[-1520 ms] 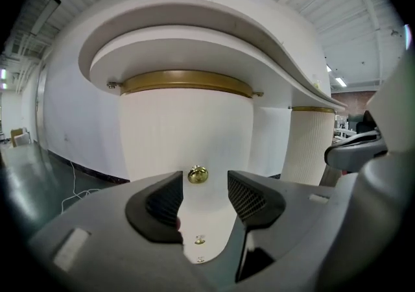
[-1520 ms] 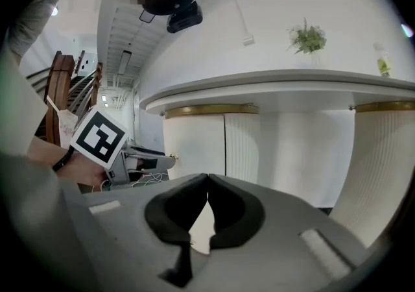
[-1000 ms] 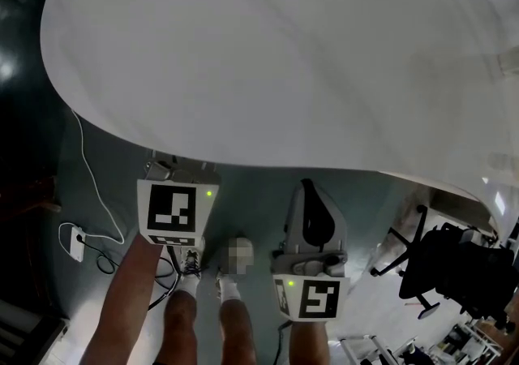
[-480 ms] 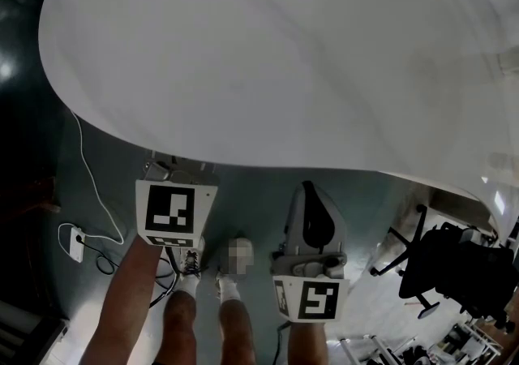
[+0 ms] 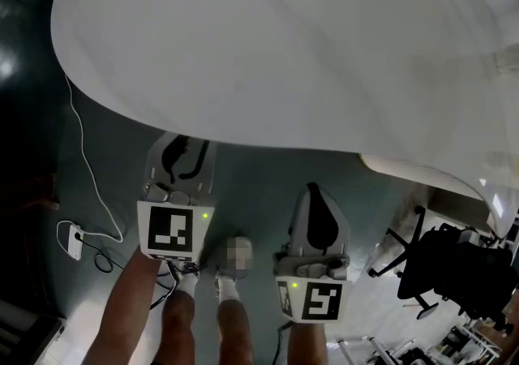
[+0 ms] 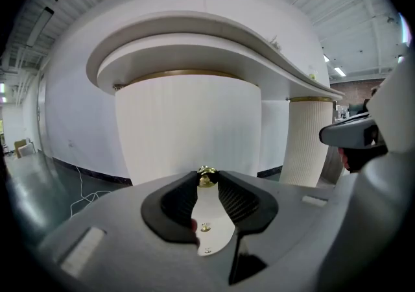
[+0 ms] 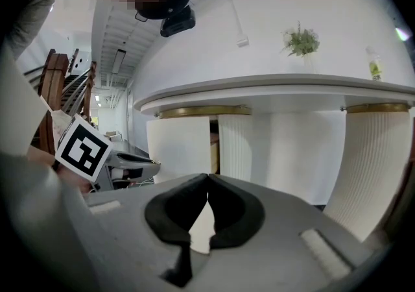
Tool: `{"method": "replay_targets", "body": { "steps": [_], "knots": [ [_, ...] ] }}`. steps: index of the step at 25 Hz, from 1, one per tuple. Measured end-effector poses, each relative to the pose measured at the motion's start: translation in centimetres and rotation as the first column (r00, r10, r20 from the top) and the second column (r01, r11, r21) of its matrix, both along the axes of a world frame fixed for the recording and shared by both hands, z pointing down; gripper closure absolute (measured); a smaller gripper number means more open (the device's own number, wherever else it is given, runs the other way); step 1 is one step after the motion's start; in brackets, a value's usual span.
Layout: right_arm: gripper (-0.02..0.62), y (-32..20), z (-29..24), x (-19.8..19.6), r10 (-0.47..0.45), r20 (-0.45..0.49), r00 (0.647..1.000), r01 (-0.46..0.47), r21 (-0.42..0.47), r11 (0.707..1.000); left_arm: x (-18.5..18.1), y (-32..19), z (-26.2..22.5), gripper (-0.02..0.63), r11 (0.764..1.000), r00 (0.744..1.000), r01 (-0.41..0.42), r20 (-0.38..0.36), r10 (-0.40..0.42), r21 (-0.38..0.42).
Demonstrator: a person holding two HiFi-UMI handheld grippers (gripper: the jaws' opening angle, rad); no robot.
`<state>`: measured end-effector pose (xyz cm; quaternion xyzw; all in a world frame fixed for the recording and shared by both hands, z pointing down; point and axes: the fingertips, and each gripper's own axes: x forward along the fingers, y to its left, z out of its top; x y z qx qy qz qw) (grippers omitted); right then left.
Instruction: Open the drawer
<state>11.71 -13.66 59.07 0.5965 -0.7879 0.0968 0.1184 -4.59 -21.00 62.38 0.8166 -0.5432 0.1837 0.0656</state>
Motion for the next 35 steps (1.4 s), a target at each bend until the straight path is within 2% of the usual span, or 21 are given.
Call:
{"method": "replay_targets", "body": {
  "steps": [26,35],
  "knots": [
    [0.592,4.1,-2.3,-1.3,0.011,-0.004,1.0,-0.011,0.031,0.999,-1.8,8.7,0.0,0.494,0.999,1.0,0.002,-0.003,-0.002,-0.04],
    [0.592,4.0,-2.2,-1.4,0.013,-0.006,1.0,-0.013,0.02,1.0,-1.8,9.3,0.2,0.494,0.998,1.0,0.009,-0.008,-0.01,-0.063]
  ]
}}
